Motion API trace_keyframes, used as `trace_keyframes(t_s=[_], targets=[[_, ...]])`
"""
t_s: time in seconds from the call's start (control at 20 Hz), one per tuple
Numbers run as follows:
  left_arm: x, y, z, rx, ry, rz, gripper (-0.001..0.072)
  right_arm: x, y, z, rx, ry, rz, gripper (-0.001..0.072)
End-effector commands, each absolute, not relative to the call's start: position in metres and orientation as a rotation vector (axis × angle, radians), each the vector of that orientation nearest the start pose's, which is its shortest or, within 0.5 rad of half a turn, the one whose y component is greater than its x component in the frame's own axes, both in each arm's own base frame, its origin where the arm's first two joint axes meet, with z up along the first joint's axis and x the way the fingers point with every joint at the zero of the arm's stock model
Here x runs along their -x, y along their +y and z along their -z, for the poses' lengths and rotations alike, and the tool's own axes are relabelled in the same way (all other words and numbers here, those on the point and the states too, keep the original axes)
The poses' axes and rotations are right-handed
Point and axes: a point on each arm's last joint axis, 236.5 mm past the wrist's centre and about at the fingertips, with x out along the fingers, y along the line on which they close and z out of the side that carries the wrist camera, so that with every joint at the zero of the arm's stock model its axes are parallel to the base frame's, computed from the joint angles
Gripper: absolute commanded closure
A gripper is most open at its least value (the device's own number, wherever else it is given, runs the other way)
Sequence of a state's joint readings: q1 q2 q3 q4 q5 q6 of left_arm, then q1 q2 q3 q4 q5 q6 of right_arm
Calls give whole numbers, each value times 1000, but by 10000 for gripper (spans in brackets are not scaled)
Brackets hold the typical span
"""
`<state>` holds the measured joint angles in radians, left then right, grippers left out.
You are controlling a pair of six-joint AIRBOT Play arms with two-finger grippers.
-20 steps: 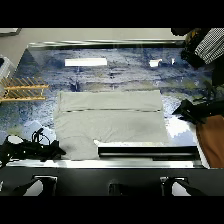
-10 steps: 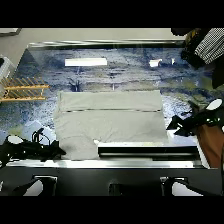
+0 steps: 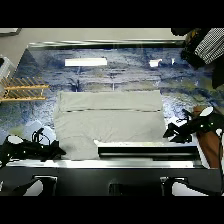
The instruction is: Fold the clothes and pants, and hang the long-sleeved shirts on hangers.
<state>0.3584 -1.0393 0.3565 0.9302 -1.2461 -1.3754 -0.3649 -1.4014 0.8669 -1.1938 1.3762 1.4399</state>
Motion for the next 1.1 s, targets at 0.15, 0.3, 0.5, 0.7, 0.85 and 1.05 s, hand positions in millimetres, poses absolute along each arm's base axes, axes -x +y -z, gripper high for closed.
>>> trace_keyframes(t_s=[0.15,0.3,0.5,0.7,0.85,1.05], targets=[[-171,-79,103,885,1651,135,689,-247,9,107,-711,1747,-57,471],[-185,-74,93,861,1621,155,690,-257,13,96,-717,1687,-79,677],[-206,-68,54,812,1573,203,690,-252,12,57,-703,1623,-43,679],[-212,-60,5,735,1457,180,690,-230,13,13,-674,1579,0,679],[-199,-57,-16,712,1398,120,690,-206,22,-19,-683,1550,24,679],[-197,-67,-31,722,1352,159,690,-207,25,-38,-673,1448,16,679]])
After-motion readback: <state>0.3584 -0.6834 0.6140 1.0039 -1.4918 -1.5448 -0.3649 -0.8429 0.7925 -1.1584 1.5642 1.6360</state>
